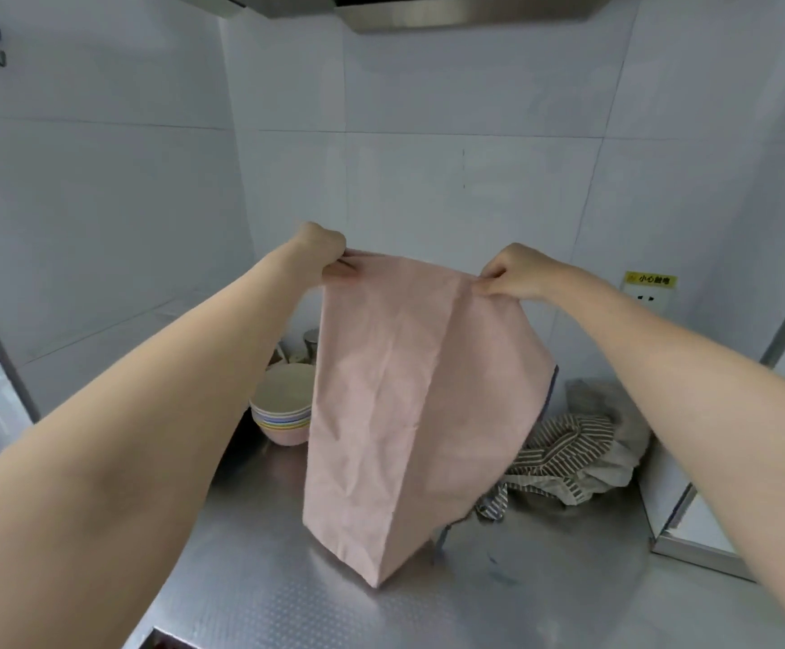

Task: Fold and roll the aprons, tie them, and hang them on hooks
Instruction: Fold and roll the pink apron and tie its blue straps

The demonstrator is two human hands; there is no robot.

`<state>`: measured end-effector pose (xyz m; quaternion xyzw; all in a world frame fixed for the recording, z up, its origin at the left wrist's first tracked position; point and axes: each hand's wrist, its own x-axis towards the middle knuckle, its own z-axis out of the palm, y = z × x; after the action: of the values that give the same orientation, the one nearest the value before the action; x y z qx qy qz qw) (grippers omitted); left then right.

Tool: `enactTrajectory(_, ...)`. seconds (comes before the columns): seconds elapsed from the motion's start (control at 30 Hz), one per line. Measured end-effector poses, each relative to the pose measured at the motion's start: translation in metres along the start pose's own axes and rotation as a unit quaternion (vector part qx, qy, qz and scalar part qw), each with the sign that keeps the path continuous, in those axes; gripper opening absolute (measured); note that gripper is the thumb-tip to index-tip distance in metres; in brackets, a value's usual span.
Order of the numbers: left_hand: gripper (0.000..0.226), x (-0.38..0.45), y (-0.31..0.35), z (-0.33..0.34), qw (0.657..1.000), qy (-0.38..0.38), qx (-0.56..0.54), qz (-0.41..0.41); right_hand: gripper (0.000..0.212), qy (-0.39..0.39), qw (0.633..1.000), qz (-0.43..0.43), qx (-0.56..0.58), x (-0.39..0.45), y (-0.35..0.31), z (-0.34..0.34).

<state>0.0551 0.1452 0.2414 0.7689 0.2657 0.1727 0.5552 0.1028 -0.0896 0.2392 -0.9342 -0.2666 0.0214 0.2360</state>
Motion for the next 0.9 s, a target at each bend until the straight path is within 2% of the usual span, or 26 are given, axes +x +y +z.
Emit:
enactTrajectory(0.1,0.018,0.002,0.013,0.033,0.998,-0.024,-0.035,0.041,0.025,0.121,0.992,-0.002,-0.034,-0.007,0.012,-0.034)
enactTrajectory(0.17,0.021,0.004,0.026,0.058,0.994,-0.061,-0.065,0.066,0.034,0.157,0.986,0.011,-0.051,-0.015,0.011,-0.061)
enactTrajectory(0.23,0.019,-0.004,0.042,0.078,0.982,-0.134,-0.101,0.092,0.043,0.134,0.99,0.036,-0.015,-0.022,0.004,-0.088)
enactTrajectory(0.3,0.013,-0.024,0.052,0.091,0.957,-0.201,-0.182,0.101,0.036,0.087,0.993,0.063,0.055,-0.032,-0.01,-0.106)
enactTrajectory(0.33,0.019,-0.03,0.053,0.092,0.94,-0.229,-0.234,0.098,0.028,0.062,0.993,0.065,0.079,-0.035,-0.022,-0.108)
enactTrajectory(0.4,0.05,-0.031,0.035,0.09,0.909,-0.266,-0.307,0.09,0.008,0.007,0.994,0.058,0.094,-0.039,-0.046,-0.097)
enactTrajectory(0.43,0.061,-0.029,0.019,0.084,0.908,-0.27,-0.311,0.079,0.007,-0.02,0.994,0.048,0.098,-0.035,-0.057,-0.081)
enactTrajectory(0.47,0.06,-0.027,0.0,0.074,0.908,-0.279,-0.306,0.061,0.011,-0.047,0.993,0.036,0.099,-0.03,-0.066,-0.061)
enactTrajectory(0.57,0.018,-0.016,-0.07,0.041,0.929,-0.297,-0.22,-0.034,0.01,-0.115,0.993,0.007,0.038,0.002,-0.09,0.041)
enactTrajectory(0.6,0.015,-0.013,-0.094,0.03,0.937,-0.29,-0.181,-0.073,0.006,-0.108,0.994,0.0,0.003,0.01,-0.096,0.08)
enactTrajectory(0.63,0.018,-0.01,-0.12,0.019,0.941,-0.282,-0.151,-0.108,0.005,-0.096,0.995,-0.012,-0.015,0.016,-0.101,0.119)
enactTrajectory(0.67,0.021,-0.012,-0.147,0.008,0.939,-0.277,-0.133,-0.153,0.007,-0.119,0.993,-0.018,-0.006,0.017,-0.104,0.156)
enactTrajectory(0.73,0.024,-0.015,-0.201,-0.014,0.941,-0.213,-0.076,-0.253,0.016,-0.243,0.969,-0.015,0.051,0.017,-0.103,0.222)
enactTrajectory(0.77,0.027,-0.019,-0.223,-0.021,0.941,-0.181,-0.026,-0.285,0.01,-0.289,0.955,-0.007,0.062,0.015,-0.096,0.246)
enactTrajectory(0.83,0.044,-0.028,-0.266,-0.028,0.934,-0.142,0.117,-0.305,0.021,-0.326,0.945,0.007,0.033,0.01,-0.075,0.278)
enactTrajectory(0.9,0.05,-0.04,-0.298,-0.025,0.922,-0.139,0.24,-0.272,0.029,-0.321,0.947,0.01,-0.026,0.008,-0.044,0.294)
